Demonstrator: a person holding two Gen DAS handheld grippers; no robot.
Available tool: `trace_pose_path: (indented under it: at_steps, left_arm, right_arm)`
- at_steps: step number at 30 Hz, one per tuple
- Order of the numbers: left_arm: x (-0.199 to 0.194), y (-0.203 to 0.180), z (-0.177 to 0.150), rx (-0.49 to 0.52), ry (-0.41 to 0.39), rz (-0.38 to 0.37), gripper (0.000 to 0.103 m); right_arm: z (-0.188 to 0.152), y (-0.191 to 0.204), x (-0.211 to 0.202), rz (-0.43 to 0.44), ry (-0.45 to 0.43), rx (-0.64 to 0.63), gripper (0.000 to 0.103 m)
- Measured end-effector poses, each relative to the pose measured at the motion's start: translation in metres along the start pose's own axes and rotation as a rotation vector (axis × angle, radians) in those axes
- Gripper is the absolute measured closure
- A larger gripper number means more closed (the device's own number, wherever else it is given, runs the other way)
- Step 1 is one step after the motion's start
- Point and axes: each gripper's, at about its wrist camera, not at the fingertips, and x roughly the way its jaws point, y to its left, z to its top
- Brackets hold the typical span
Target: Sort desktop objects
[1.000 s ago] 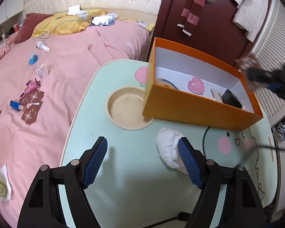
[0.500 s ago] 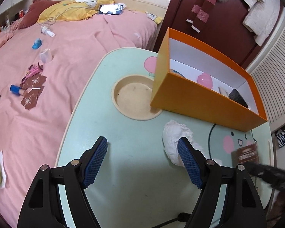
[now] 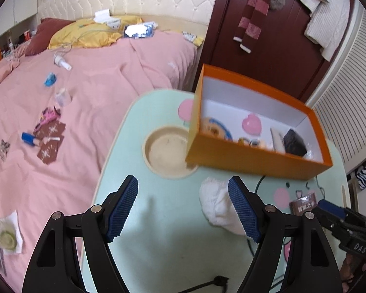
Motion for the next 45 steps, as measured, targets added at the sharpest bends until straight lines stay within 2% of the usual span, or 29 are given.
trace_pose_path:
  at_steps: [6,12,24,27,30,31,33,34,37,38,39,45]
  left_arm:
    - [-0.011,-0.011,0.021,0.051,-0.039,-0.006,0.026]
    - [-0.012,-0.031,0.046,0.127,-0.050,-0.025,0.026]
    - [0.046,-0.081,0.098,0.176,0.070,-0.145,0.026]
    - [0.084,-0.102,0.100,0.257,0.166,-0.076,0.026]
    - [0.111,-0.115,0.096,0.312,0.216,-0.026,0.027]
    - [0.119,-0.118,0.095,0.325,0.228,-0.015,0.028]
    - [0.132,-0.122,0.091,0.342,0.252,0.000,0.042]
    - [0.137,-0.122,0.089,0.345,0.265,0.002,0.046]
    - [0.141,-0.125,0.086,0.359,0.260,0.006,0.049]
    - [0.140,-0.125,0.086,0.360,0.257,0.002,0.053]
    - [0.139,-0.126,0.086,0.363,0.255,-0.001,0.064]
    - [0.127,-0.120,0.079,0.350,0.230,-0.060,0.064]
  right_arm:
    - [0.003,-0.006,-0.011,0.004,-0.040,0.011,0.049]
    - [0.003,-0.013,-0.013,0.005,-0.044,0.041,0.049]
    - [-0.001,-0.035,-0.005,0.037,-0.016,0.126,0.049]
    - [-0.002,-0.037,-0.003,0.048,-0.011,0.138,0.049]
    - [-0.002,-0.039,-0.002,0.059,-0.005,0.149,0.049]
    - [-0.002,-0.040,-0.002,0.062,-0.002,0.152,0.049]
    - [-0.003,-0.042,-0.001,0.070,0.001,0.159,0.049]
    - [-0.003,-0.044,-0.001,0.072,0.003,0.163,0.049]
    - [-0.003,-0.048,0.000,0.075,0.006,0.177,0.049]
    - [-0.003,-0.050,0.000,0.077,0.006,0.183,0.049]
    - [-0.003,-0.052,0.000,0.078,0.006,0.188,0.049]
    - [-0.004,-0.056,-0.002,0.075,0.006,0.188,0.049]
